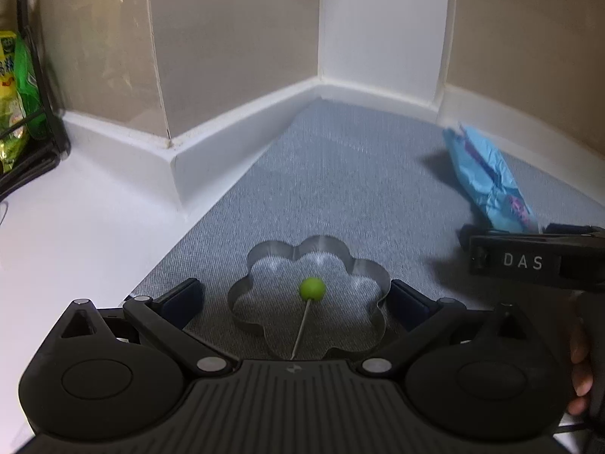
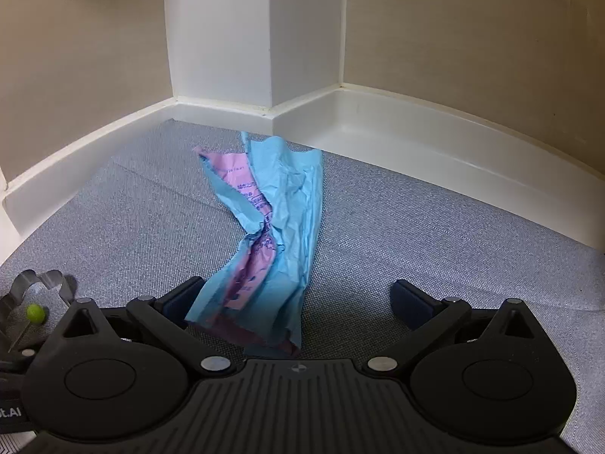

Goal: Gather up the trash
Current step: 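Position the right gripper over the blue-pink wrapper while the left hovers near the cutter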

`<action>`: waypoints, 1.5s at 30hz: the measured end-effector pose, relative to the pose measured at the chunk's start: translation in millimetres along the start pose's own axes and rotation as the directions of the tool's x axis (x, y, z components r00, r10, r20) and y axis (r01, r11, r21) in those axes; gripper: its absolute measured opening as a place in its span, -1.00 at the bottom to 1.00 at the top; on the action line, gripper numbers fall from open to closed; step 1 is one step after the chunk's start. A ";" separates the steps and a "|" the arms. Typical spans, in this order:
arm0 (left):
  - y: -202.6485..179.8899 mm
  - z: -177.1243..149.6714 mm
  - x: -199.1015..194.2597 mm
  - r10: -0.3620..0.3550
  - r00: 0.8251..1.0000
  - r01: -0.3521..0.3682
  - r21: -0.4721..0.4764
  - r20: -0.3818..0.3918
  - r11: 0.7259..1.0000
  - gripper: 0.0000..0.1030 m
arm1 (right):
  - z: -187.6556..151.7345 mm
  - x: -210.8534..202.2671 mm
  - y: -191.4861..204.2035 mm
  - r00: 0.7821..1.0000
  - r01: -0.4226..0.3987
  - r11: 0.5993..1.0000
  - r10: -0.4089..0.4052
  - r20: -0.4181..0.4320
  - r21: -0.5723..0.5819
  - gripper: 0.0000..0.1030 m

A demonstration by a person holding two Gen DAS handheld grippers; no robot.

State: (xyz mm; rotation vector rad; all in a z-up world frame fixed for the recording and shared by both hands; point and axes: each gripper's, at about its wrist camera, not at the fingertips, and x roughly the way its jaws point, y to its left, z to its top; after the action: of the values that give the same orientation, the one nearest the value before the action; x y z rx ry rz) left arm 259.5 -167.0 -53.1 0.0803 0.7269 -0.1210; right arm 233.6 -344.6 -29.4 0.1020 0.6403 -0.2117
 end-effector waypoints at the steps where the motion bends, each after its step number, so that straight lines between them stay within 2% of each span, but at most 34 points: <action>1: 0.7 -0.5 0.3 -0.006 1.000 0.006 -0.005 0.002 1.000 1.00 | 0.0 -0.2 -0.7 1.000 -0.004 1.000 0.004 0.001 0.005 1.00; 45: 1.0 2.9 0.4 -0.013 1.000 0.013 -0.011 0.002 1.000 1.00 | 0.2 -2.1 -0.7 1.000 0.003 1.000 -0.003 -0.001 -0.006 1.00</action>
State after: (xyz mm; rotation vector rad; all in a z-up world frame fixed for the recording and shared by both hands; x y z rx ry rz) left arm 261.9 -166.3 -51.2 0.0652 0.7264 -0.1299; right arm 231.9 -345.0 -27.9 0.0959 0.6418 -0.2124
